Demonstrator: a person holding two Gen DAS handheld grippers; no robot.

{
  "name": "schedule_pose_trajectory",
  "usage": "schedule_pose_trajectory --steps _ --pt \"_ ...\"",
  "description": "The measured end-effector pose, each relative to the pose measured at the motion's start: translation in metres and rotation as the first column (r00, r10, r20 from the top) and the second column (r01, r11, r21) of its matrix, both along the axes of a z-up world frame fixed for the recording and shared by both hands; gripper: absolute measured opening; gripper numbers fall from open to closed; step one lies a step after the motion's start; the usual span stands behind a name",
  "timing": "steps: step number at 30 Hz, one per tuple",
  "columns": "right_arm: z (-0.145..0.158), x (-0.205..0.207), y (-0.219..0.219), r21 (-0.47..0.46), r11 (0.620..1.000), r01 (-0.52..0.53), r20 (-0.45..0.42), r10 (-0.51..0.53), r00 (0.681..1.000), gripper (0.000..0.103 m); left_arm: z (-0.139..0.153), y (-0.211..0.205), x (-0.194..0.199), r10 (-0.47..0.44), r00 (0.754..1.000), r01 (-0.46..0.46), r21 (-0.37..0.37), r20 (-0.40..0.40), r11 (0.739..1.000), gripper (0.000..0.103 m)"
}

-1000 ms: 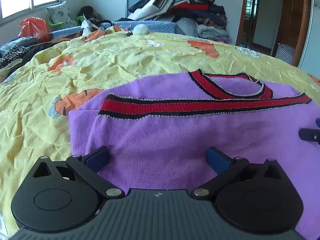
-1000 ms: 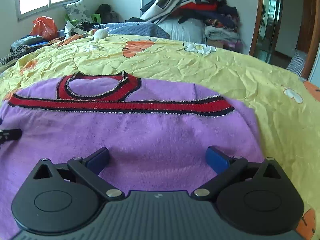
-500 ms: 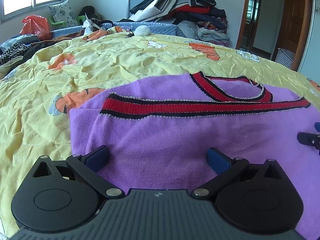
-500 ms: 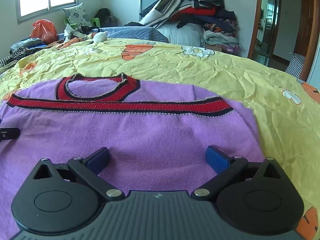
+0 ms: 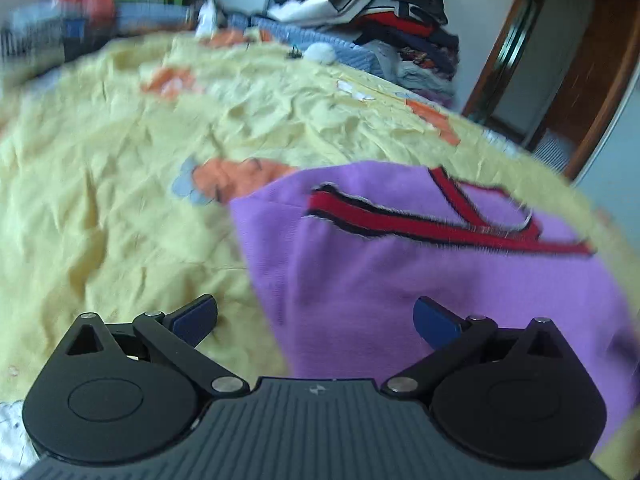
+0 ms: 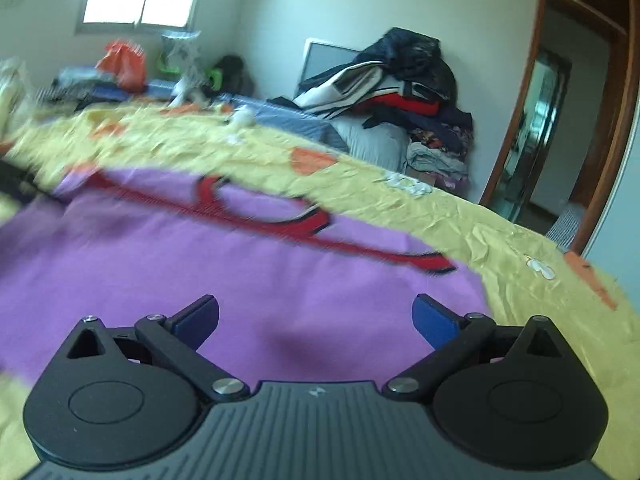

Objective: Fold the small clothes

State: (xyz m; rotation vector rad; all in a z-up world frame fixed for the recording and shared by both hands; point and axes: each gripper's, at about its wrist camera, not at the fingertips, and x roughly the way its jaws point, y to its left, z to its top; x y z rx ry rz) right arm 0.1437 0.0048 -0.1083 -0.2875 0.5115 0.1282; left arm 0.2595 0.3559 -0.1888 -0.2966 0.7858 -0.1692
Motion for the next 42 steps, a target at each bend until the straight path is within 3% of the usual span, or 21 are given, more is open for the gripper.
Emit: schedule_pose_trajectory --steps 1,4,6,8,10,12,15,17,18,24,28,30,32,36,38,40,41,42 --pt "-0.002 -0.009 0.013 -0.022 0.999 -0.029 -0.002 0.029 1.0 0.103 -0.001 0.01 0.005 -0.02 1.0 0.02 -0.047 -0.002 0.999 0.103" --pt "-0.008 -0.033 0.042 0.038 0.995 -0.094 0.001 0.094 0.996 0.103 -0.002 0.028 0.023 -0.083 0.997 0.081 -0.184 -0.006 0.98 0.103" --pt "-0.01 -0.046 0.069 0.005 0.988 -0.154 0.02 0.154 0.988 0.103 -0.004 0.034 0.04 -0.117 0.993 0.11 -0.257 -0.013 0.96 0.103" --pt "-0.014 -0.058 0.106 -0.123 0.967 -0.224 0.041 0.23 0.972 0.103 -0.005 0.037 0.057 -0.155 0.987 0.138 -0.316 -0.029 0.938 0.103" --pt "-0.021 -0.072 0.143 -0.259 0.913 -0.315 0.071 0.343 0.937 0.103 -0.008 0.041 0.069 -0.137 0.99 0.114 -0.374 -0.037 0.92 0.103" --pt "-0.028 -0.081 0.176 -0.373 0.858 -0.352 0.087 0.41 0.908 0.103 -0.013 0.046 0.081 -0.135 0.99 0.099 -0.455 -0.047 0.885 0.103" --pt "-0.04 -0.09 0.212 -0.487 0.775 -0.402 0.079 0.497 0.864 0.103 -0.009 0.046 0.1 -0.208 0.973 0.14 -0.463 -0.1 0.875 0.101" --pt "-0.045 -0.092 0.223 -0.511 0.745 -0.428 0.061 0.529 0.847 0.102 -0.009 0.044 0.104 -0.225 0.968 0.153 -0.453 -0.108 0.878 0.098" --pt "-0.047 -0.094 0.226 -0.525 0.732 -0.433 0.058 0.539 0.84 0.101 -0.008 0.042 0.105 -0.237 0.966 0.172 -0.428 -0.103 0.887 0.092" --pt "-0.051 -0.085 0.24 -0.533 0.729 -0.43 0.041 0.53 0.847 0.095 -0.006 0.039 0.111 -0.262 0.958 0.208 -0.355 -0.112 0.912 0.071" --pt "-0.051 -0.089 0.25 -0.546 0.708 -0.449 0.024 0.549 0.836 0.083 -0.005 0.039 0.112 -0.288 0.951 0.236 -0.341 -0.109 0.91 0.072" --pt "-0.054 -0.087 0.254 -0.555 0.704 -0.443 0.012 0.54 0.842 0.06 -0.004 0.036 0.114 -0.312 0.944 0.259 -0.341 -0.11 0.904 0.084" --pt "-0.055 -0.082 0.259 -0.536 0.715 -0.45 -0.025 0.519 0.855 0.039 -0.003 0.032 0.114 -0.325 0.94 0.273 -0.336 -0.109 0.902 0.087" --pt "-0.062 -0.084 0.261 -0.564 0.714 -0.414 -0.006 0.498 0.867 0.037 -0.004 0.028 0.111 -0.35 0.933 0.307 -0.313 -0.089 0.899 0.092" --pt "-0.063 -0.085 0.262 -0.575 0.708 -0.41 -0.003 0.499 0.866 0.037 -0.006 0.033 0.109 -0.345 0.935 0.3 -0.336 -0.08 0.893 0.09" --pt "-0.065 -0.087 0.263 -0.588 0.699 -0.406 0.006 0.505 0.863 0.035 -0.008 0.04 0.107 -0.314 0.946 0.268 -0.355 -0.08 0.896 0.082" --pt "-0.066 -0.087 0.264 -0.596 0.694 -0.404 0.009 0.509 0.861 0.034 -0.008 0.043 0.106 -0.295 0.952 0.248 -0.354 -0.084 0.902 0.072" --pt "-0.067 -0.089 0.265 -0.604 0.687 -0.404 0.009 0.512 0.859 0.033 -0.008 0.044 0.106 -0.277 0.957 0.232 -0.343 -0.089 0.91 0.055"
